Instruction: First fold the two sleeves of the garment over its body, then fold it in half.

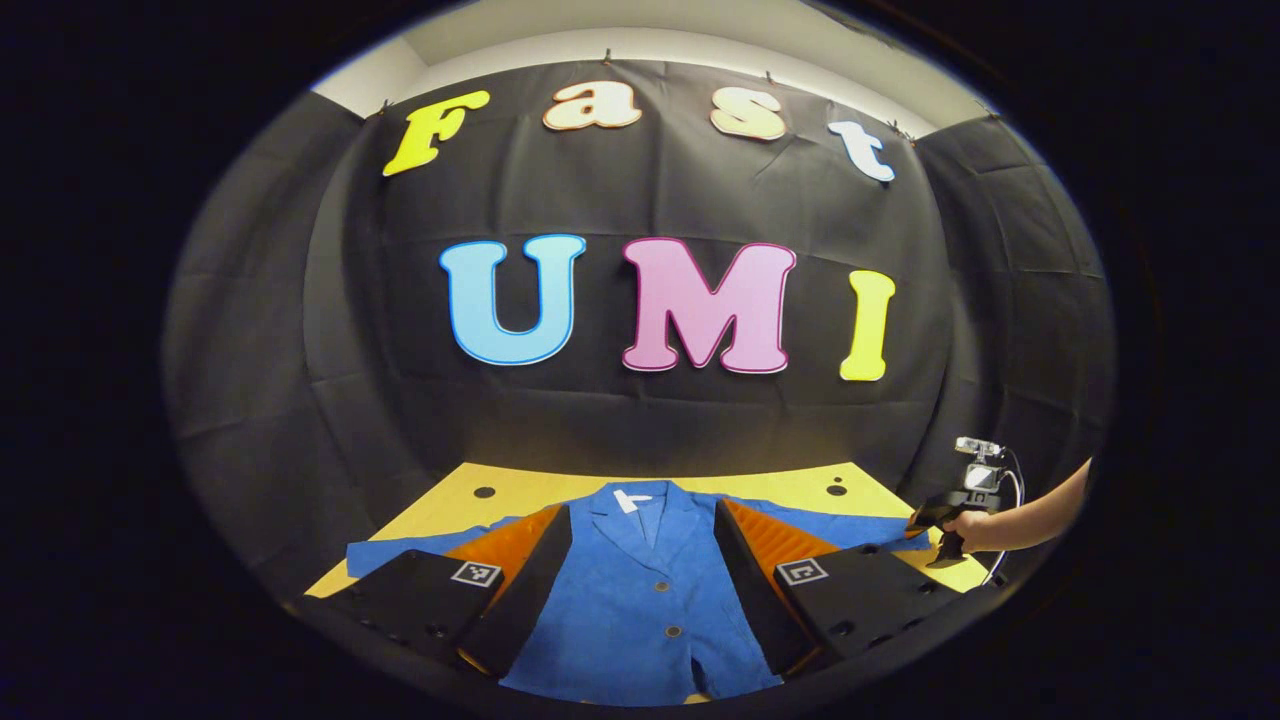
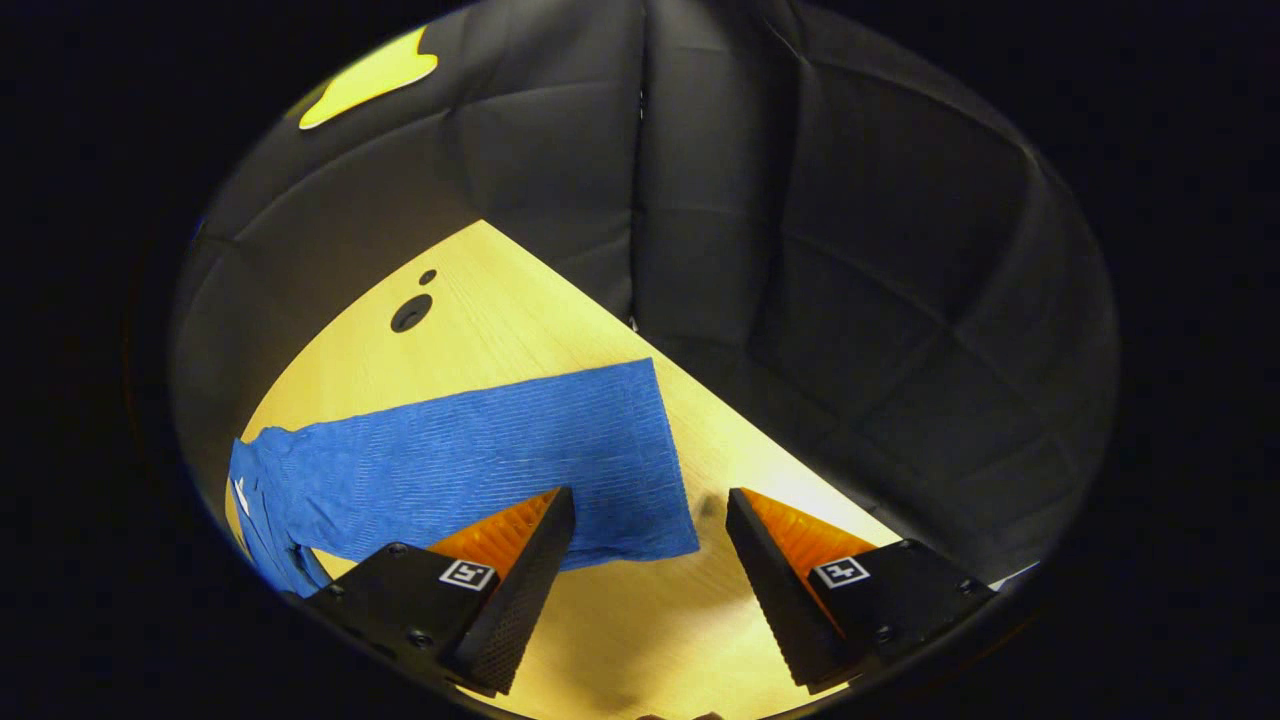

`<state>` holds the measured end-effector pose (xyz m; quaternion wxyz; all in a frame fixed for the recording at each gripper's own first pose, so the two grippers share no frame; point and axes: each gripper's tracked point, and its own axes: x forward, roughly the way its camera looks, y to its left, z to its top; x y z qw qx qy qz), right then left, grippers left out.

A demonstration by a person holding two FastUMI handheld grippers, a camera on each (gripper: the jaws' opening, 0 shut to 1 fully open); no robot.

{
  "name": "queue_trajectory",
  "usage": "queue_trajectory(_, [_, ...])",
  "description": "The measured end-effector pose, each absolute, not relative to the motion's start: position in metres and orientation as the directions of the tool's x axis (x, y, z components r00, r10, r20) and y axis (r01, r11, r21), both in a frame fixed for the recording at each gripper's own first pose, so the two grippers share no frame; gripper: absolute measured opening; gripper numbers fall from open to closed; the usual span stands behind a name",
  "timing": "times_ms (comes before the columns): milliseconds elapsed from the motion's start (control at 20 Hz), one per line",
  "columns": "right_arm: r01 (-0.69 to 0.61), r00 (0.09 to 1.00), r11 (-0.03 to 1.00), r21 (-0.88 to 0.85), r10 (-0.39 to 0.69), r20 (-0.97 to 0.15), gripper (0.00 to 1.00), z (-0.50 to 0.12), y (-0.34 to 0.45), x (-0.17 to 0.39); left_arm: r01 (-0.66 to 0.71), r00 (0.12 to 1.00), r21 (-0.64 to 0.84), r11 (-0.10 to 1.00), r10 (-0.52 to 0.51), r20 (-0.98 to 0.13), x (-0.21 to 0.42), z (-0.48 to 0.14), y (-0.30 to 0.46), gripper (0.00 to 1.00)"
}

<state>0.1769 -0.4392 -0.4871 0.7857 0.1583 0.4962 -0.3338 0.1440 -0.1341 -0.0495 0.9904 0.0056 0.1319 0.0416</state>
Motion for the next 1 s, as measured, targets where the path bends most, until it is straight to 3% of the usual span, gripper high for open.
queue_trajectory(250, [0.630, 0.296, 0.768, -0.114, -0.373, -0.879, 0.97, -0.490, -0.437, 0.179, -0.045, 0.961, 0.047, 0.998, 0.056, -0.272, 0.150, -0.042, -0.150, 0.82])
queue_trajectory(300, [0.621, 0.305, 0.776, -0.110, -0.369, -0.878, 0.80, -0.490, -0.437, 0.183, -0.041, 0.964, 0.051, 0.998, 0.053, -0.262, 0.152, -0.037, -0.153, 0.82])
queue_trajectory(400, [0.613, 0.317, 0.784, -0.099, -0.359, -0.878, 0.74, -0.493, -0.429, 0.188, -0.037, 0.968, 0.062, 0.997, 0.051, -0.247, 0.153, -0.032, -0.157, 0.82])
queue_trajectory(600, [0.555, 0.352, 0.828, -0.085, -0.326, -0.877, 0.09, -0.492, -0.417, 0.193, -0.029, 0.966, 0.071, 0.997, 0.046, -0.256, 0.150, -0.033, -0.160, 0.82])
queue_trajectory(650, [0.540, 0.363, 0.839, -0.070, -0.307, -0.880, 0.00, -0.492, -0.413, 0.195, -0.027, 0.963, 0.070, 0.997, 0.044, -0.264, 0.147, -0.036, -0.159, 0.82])
queue_trajectory(750, [0.514, 0.376, 0.858, -0.021, -0.247, -0.893, 0.05, -0.487, -0.403, 0.193, -0.036, 0.958, 0.065, 0.997, 0.053, -0.281, 0.142, -0.043, -0.153, 0.82])
queue_trajectory(900, [0.477, 0.566, 0.879, 0.009, -0.299, -0.768, 0.05, -0.438, -0.395, 0.221, -0.065, 0.949, 0.046, 0.997, 0.076, -0.305, 0.136, -0.049, -0.138, 0.82])
queue_trajectory(1000, [0.405, 0.615, 0.912, 0.064, -0.220, -0.757, 0.04, -0.413, -0.367, 0.234, -0.086, 0.952, 0.043, 0.995, 0.095, -0.292, 0.131, -0.046, -0.126, 0.82])
